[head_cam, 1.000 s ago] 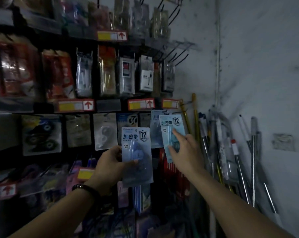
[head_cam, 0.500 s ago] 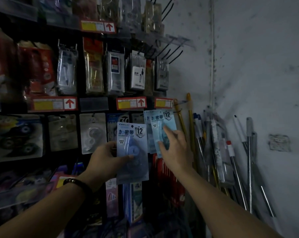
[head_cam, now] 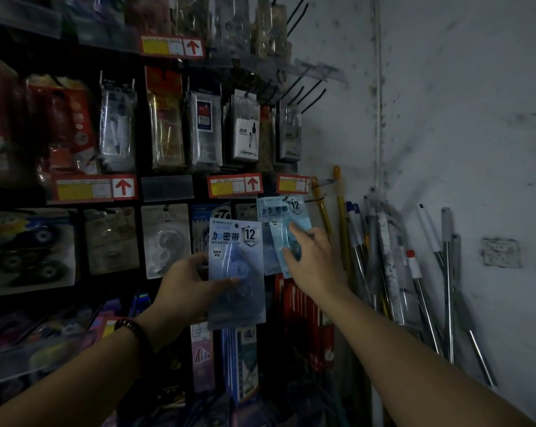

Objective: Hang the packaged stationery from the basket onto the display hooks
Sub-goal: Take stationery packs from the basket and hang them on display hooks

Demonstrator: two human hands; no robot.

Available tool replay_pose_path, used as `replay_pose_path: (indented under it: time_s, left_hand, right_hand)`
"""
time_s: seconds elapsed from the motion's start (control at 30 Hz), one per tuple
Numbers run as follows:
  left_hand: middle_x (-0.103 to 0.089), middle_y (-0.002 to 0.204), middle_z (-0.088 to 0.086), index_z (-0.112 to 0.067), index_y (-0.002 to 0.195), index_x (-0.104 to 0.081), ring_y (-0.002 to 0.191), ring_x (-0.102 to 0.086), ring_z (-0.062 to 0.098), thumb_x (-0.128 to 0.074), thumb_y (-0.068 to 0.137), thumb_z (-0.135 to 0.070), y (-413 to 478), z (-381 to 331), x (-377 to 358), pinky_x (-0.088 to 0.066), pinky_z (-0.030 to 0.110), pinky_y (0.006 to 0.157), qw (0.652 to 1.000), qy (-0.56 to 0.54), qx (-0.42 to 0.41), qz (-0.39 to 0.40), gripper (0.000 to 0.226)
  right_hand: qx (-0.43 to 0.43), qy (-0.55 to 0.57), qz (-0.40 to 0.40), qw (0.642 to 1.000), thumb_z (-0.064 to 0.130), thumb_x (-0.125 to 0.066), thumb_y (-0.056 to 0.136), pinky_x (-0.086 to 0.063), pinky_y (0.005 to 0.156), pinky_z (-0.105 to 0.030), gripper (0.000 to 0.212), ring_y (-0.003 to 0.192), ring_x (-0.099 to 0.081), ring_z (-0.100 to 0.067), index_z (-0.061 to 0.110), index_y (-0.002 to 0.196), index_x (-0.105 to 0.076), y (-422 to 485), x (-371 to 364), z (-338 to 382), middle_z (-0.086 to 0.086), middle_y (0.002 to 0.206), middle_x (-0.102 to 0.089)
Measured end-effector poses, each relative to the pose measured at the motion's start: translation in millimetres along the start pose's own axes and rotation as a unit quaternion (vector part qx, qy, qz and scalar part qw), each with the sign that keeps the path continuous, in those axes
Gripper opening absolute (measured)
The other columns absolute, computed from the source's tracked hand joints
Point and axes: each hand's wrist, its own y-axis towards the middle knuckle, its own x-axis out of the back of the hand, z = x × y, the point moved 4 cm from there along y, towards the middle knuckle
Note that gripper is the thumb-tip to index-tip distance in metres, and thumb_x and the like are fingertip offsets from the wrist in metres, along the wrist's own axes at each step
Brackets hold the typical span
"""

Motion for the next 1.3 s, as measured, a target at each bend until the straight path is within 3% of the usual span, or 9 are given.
replay_pose_path:
  time_s: [0.13,0.33,0.5,0.6,0.73,0.87,0.97,1.07,1.3]
  left_hand:
    - [-0.078,0.104,-0.002,-0.026,0.111,-0.069,0.088,-0.08,0.018,-0.092,0.08,-0.022,2,0,-1,-0.068,0.037,0.07,1.0,0.011,0.001,0.0,0.039]
    - [-0.08,0.099,-0.002,-0.027,0.108,-0.071,0.08,-0.08,0.012,-0.093,0.08,-0.025,6,2,-4,-0.067,0.033,0.066,1.0,0.007,-0.001,-0.017,0.035]
    - [-0.077,0.103,-0.003,-0.028,0.11,-0.07,0.079,-0.079,0.011,-0.091,0.083,-0.024,1,-1,-11,-0.062,0.024,0.056,1.0,-0.012,0.014,-0.016,0.034]
    - [-0.077,0.104,-0.004,-0.031,0.107,-0.071,0.087,-0.078,0.014,-0.09,0.084,-0.026,-7,-5,-20,-0.063,0.027,0.059,0.999,-0.017,0.019,-0.019,0.031]
    - [-0.081,0.102,-0.001,-0.024,0.111,-0.073,0.091,-0.08,0.024,-0.087,0.088,-0.022,-22,-8,-38,-0.068,0.044,0.069,0.996,-0.073,0.043,-0.014,0.027]
    - [-0.082,0.096,0.004,-0.015,0.104,-0.077,0.089,-0.081,0.024,-0.079,0.097,-0.024,-28,-17,-44,-0.068,0.045,0.08,0.994,-0.097,0.043,0.014,0.012]
    - [-0.08,0.089,-0.002,-0.021,0.101,-0.075,0.078,-0.079,0.021,-0.069,0.102,-0.041,-28,-22,-39,-0.067,0.041,0.07,0.999,0.041,0.004,-0.001,0.021]
    - [-0.074,0.089,-0.015,-0.033,0.103,-0.069,0.082,-0.071,0.005,-0.066,0.1,-0.052,-29,-27,-22,-0.059,0.029,0.07,0.944,0.315,-0.096,-0.024,0.019]
    - [-0.074,0.114,-0.008,-0.034,0.116,-0.067,0.097,-0.073,0.019,-0.06,0.099,-0.054,-35,-27,3,-0.064,0.042,0.081,0.861,0.494,-0.119,0.017,0.027]
  right_hand:
    - [-0.003,0.002,0.019,1.0,0.043,-0.063,0.101,-0.056,0.087,-0.034,0.064,0.116,-0.056,-0.02,0.035,0.159,-0.037,6,-11,2,-0.004,0.141,-0.046]
    - [-0.056,0.006,0.052,0.997,0.039,-0.065,0.099,-0.051,0.105,-0.05,0.057,0.129,-0.05,-0.03,0.027,0.152,-0.048,14,-23,10,-0.008,0.139,-0.05]
    - [0.028,0.051,-0.031,0.998,0.053,-0.049,0.098,-0.058,0.078,-0.037,0.031,0.102,-0.059,-0.014,0.035,0.123,-0.052,-33,10,36,0.008,0.119,-0.053]
    - [0.09,0.052,0.014,0.995,0.065,-0.05,0.091,-0.058,0.074,-0.034,0.046,0.098,-0.059,-0.01,0.036,0.127,-0.047,-71,22,49,0.011,0.119,-0.05]
    - [0.061,0.08,0.056,0.993,0.065,-0.073,0.078,-0.06,0.084,-0.038,0.08,0.114,-0.06,-0.012,0.038,0.144,-0.04,-94,27,48,0.012,0.132,-0.052]
    - [0.018,0.123,0.035,0.992,0.057,-0.076,0.082,-0.058,0.09,-0.034,0.076,0.121,-0.059,-0.011,0.037,0.148,-0.042,-91,34,44,0.011,0.139,-0.054]
    - [-0.019,0.105,0.018,0.994,0.05,-0.08,0.084,-0.057,0.096,-0.038,0.073,0.124,-0.058,-0.016,0.032,0.146,-0.047,-81,38,37,0.007,0.14,-0.053]
    - [-0.065,0.083,0.0,0.994,0.044,-0.079,0.088,-0.055,0.097,-0.039,0.068,0.125,-0.057,-0.021,0.029,0.148,-0.049,-68,43,27,0.001,0.14,-0.054]
    - [-0.106,0.07,-0.011,0.992,0.037,-0.076,0.092,-0.057,0.091,-0.038,0.067,0.119,-0.059,-0.024,0.036,0.152,-0.047,-30,31,17,-0.002,0.13,-0.053]
